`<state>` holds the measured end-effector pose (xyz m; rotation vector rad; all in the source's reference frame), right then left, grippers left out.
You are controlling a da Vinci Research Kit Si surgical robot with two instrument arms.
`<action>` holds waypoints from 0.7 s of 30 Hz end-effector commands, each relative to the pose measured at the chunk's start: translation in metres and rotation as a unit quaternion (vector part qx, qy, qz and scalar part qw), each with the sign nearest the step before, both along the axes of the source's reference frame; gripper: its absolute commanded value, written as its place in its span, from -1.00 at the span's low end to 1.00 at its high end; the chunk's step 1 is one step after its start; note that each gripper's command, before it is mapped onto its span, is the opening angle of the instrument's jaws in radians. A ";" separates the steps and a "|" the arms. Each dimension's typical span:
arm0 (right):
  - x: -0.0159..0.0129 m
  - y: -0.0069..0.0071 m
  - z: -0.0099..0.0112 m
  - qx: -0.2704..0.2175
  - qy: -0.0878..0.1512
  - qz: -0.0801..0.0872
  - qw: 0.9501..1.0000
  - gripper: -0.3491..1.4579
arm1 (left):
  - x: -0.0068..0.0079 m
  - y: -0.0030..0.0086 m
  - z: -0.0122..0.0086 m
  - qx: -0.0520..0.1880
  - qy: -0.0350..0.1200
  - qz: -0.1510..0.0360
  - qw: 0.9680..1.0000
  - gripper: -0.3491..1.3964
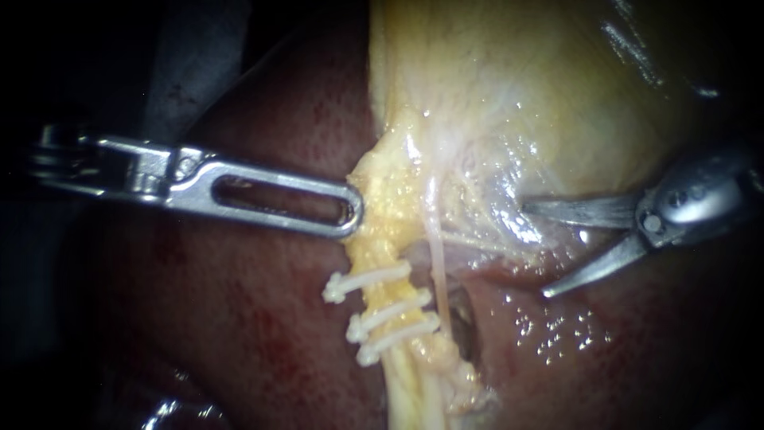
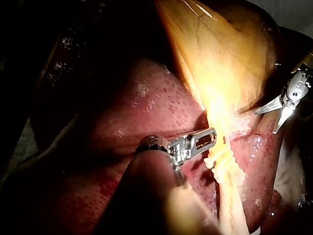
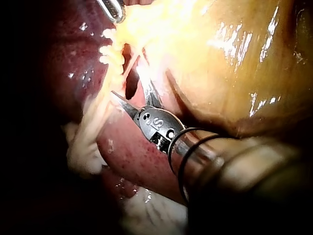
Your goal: Go to the cutting position left tube
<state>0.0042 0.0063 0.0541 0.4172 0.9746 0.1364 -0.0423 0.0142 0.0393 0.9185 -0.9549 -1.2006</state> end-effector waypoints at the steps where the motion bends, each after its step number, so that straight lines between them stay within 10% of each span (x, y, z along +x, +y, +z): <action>1: 0.0002 0.0000 0.0000 0.005 -0.002 -0.001 1.000 0.59 | 0.0000 0.0000 0.0000 0.000 0.000 0.000 1.000 -1.00; 21: 0.0036 -0.0006 0.0008 0.093 -0.064 -0.029 0.993 0.03 | -0.0003 0.0000 -0.0006 0.001 0.000 -0.001 1.000 -1.00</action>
